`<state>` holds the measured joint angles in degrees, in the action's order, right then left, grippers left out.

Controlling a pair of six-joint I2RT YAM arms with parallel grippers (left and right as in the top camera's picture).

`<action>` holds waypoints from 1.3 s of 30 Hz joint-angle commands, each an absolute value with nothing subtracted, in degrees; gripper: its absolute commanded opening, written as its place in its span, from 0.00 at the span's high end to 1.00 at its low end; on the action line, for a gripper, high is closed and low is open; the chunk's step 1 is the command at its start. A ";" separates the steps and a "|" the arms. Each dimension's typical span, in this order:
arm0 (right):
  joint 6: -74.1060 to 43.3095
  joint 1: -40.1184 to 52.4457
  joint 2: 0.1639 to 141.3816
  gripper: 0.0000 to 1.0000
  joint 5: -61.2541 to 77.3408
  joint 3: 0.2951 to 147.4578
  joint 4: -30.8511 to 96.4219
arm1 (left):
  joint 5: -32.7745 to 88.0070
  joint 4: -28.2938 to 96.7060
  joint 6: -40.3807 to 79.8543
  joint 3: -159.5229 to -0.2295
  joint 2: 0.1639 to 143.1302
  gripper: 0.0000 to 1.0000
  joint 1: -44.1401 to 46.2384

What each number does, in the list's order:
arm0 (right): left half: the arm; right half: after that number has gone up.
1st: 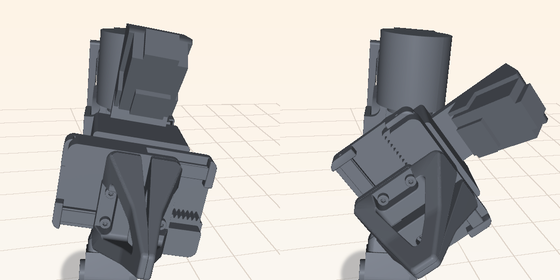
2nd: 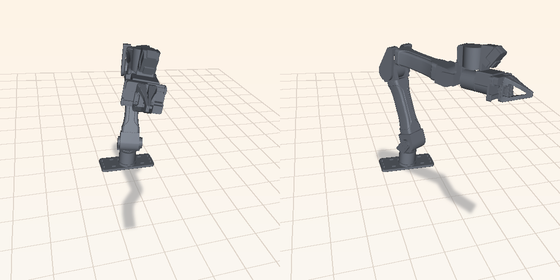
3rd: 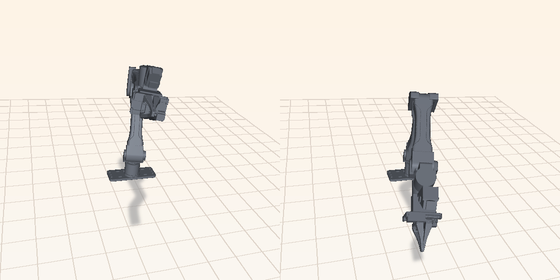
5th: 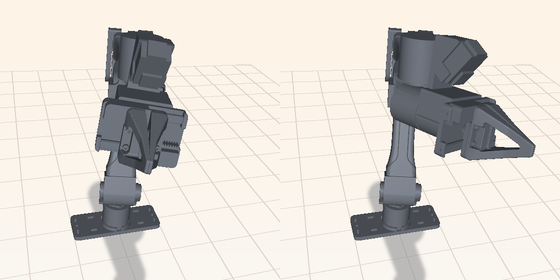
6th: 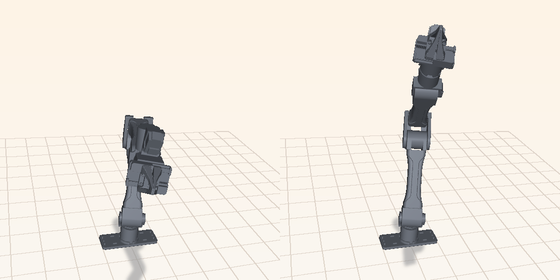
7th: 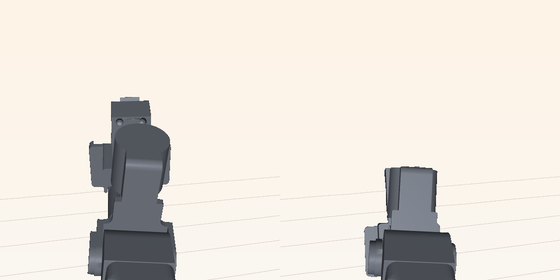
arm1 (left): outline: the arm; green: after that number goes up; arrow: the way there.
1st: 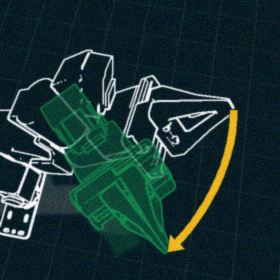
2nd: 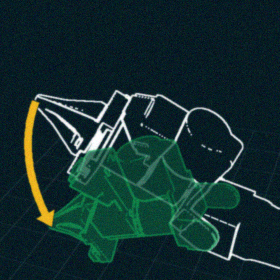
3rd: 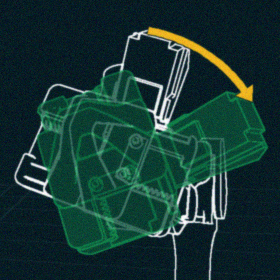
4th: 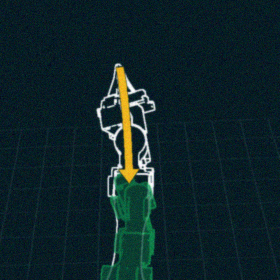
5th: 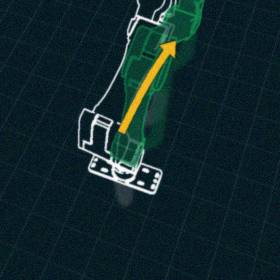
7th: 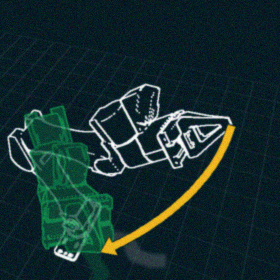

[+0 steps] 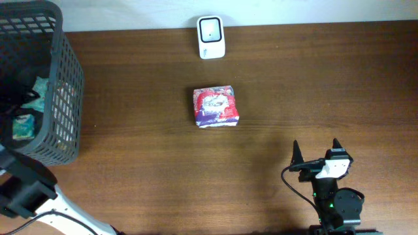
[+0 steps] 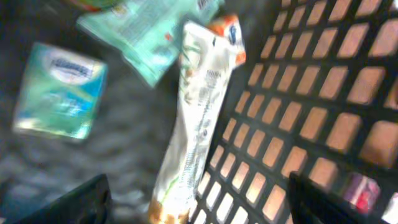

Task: Scan the item barcode
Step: 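Reach the left gripper into the basket and grasp the cream tube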

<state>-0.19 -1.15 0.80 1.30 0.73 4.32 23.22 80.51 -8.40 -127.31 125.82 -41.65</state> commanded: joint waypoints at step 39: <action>-0.25 -1.52 0.36 0.01 0.80 0.32 4.51 | 57.17 85.43 9.58 -179.50 120.27 1.00 -26.70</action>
<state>-0.19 -1.15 0.80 1.30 0.73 4.29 51.48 84.20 6.33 -178.76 122.13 -33.98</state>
